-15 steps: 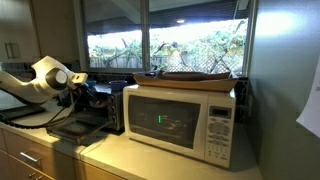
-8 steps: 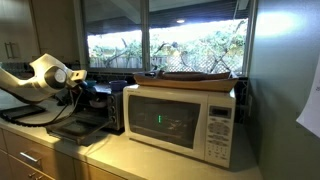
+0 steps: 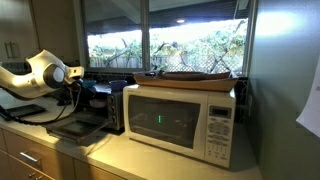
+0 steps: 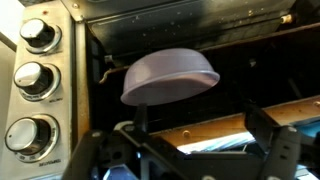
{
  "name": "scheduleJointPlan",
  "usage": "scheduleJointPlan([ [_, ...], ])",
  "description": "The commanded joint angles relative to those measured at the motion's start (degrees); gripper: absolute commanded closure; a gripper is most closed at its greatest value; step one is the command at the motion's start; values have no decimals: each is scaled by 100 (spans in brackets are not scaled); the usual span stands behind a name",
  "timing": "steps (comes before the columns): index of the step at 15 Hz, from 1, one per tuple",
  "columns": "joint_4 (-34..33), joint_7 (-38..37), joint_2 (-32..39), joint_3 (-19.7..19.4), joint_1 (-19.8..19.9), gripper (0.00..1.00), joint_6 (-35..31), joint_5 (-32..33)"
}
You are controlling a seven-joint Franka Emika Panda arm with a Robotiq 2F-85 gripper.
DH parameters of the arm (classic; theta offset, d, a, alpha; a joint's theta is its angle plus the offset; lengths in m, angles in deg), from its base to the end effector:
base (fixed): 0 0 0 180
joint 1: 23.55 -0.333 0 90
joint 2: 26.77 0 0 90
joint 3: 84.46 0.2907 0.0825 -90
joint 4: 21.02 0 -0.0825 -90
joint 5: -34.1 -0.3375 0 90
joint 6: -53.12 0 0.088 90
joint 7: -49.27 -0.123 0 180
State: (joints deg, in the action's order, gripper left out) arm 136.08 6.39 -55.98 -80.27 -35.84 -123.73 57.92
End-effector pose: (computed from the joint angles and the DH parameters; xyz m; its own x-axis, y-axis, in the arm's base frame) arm 0.3682 0.1441 0.4633 0.6716 -0.1213 0.7309 0.0408 -0.9790 -0.1999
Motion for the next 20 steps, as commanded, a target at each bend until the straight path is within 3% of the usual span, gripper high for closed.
scheduleJointPlan([
  [1,175,415,-390,-823,-1010,0,342,-131],
  [5,149,464,-742,-1464,-1935,0,1018,-343],
  [6,57,1049,-338,-612,-1085,0,521,-1144],
  [7,61,1051,-418,-684,-1215,0,663,-1198],
  [8,3,286,-505,-1340,-1785,0,842,-181],
  [11,40,287,-582,-1379,-1836,0,865,-205],
  [12,12,1075,-527,-748,-1380,0,718,-1261],
  [20,-795,2160,-835,185,-1055,0,1314,-3032],
])
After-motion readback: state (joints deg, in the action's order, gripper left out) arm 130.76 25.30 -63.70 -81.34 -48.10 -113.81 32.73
